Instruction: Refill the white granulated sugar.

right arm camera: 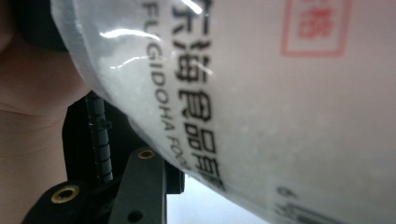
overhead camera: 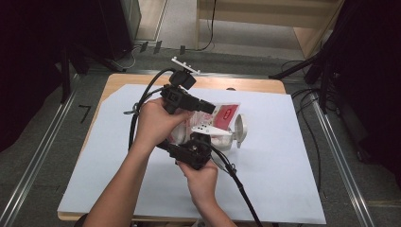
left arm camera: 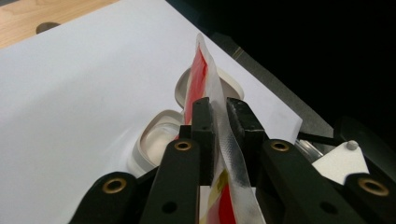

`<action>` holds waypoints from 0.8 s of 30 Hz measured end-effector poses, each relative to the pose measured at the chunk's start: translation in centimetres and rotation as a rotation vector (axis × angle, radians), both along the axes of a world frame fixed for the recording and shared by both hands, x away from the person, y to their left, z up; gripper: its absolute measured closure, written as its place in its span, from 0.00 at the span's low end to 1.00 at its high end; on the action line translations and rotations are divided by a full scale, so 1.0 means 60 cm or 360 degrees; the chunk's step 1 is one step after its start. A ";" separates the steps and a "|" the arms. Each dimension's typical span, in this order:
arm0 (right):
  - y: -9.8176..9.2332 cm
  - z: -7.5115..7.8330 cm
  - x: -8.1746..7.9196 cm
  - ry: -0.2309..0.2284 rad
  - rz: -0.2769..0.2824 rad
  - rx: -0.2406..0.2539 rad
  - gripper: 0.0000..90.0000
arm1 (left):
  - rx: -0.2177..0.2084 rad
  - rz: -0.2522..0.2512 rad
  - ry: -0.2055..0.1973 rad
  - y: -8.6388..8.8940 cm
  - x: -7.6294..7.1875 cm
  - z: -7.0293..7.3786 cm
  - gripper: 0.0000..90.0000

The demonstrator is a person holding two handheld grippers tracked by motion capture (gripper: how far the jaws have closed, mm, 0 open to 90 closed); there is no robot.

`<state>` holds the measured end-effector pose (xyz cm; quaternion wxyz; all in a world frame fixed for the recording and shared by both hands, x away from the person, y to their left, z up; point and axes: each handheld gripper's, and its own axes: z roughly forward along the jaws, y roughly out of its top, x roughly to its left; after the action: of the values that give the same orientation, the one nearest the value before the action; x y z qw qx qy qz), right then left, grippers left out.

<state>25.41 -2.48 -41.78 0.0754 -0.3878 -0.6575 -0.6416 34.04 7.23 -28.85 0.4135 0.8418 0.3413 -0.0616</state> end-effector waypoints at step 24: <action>0.004 0.006 -0.011 -0.0143 -0.0023 -0.0107 0.68 | 0.0041 0.0048 -0.0018 0.015 -0.002 0.008 1.00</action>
<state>24.74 -2.25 -41.44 0.0280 -0.3655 -0.6787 -0.6364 33.89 8.12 -28.37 0.4054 0.8422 0.3524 -0.0461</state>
